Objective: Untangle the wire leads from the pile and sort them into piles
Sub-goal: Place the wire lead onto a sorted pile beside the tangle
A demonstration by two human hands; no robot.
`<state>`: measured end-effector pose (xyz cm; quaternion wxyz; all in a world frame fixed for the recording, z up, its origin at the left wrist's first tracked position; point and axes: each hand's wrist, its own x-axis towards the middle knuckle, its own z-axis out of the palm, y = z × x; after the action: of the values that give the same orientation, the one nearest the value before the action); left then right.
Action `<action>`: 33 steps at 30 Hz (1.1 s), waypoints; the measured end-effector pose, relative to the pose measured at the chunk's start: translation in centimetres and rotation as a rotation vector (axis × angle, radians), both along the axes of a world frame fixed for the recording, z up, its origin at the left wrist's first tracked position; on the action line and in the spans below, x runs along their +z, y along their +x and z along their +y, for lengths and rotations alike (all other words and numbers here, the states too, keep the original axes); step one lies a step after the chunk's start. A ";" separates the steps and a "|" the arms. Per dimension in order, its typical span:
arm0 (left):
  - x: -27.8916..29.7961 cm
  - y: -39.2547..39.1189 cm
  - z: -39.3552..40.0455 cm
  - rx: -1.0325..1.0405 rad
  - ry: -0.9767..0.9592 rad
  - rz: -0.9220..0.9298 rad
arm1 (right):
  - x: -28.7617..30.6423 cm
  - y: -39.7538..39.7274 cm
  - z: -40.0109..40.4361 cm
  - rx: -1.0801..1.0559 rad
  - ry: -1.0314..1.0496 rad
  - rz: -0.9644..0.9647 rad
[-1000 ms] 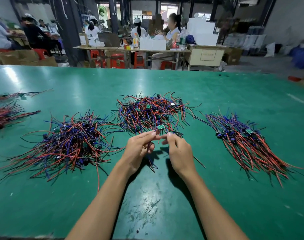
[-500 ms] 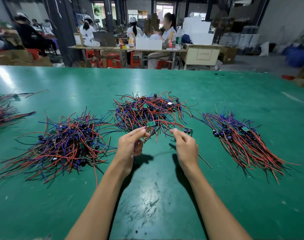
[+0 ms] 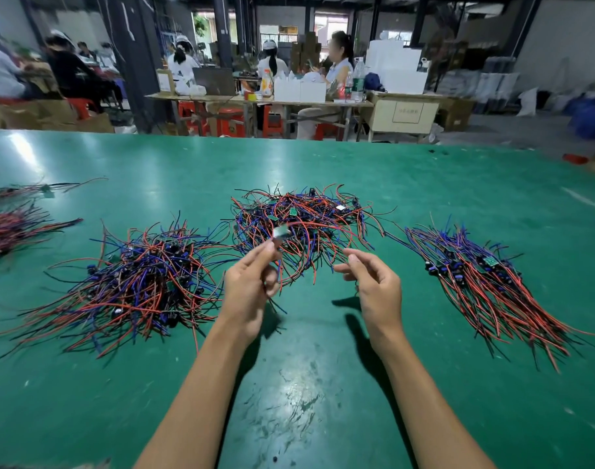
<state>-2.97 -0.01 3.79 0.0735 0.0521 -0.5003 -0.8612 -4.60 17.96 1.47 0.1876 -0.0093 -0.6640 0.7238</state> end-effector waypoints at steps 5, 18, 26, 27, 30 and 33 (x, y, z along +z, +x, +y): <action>3.3 -0.8 -5.4 0.259 0.060 0.081 | -0.8 -0.5 -0.1 0.009 0.253 0.012; 3.9 1.8 -11.9 0.664 -1.461 -0.163 | -1.4 0.0 1.0 -0.277 0.996 -0.239; 0.5 2.5 -0.9 0.537 -1.522 0.315 | 0.6 -0.4 0.8 0.029 -0.344 -0.135; -0.1 2.3 0.2 0.399 -1.415 0.303 | 0.8 -0.3 0.9 0.108 -0.466 -0.150; -0.6 1.7 3.0 -0.060 -0.805 0.092 | 1.2 0.2 1.0 0.293 -0.579 -0.169; -1.0 1.3 3.5 -0.157 -0.556 0.033 | 1.5 0.6 0.9 0.383 -0.424 -0.195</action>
<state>-1.66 3.51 2.83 0.0261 -0.0230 -0.7185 -0.6947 -4.01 18.88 3.00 -0.0231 0.0075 -0.5027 0.8641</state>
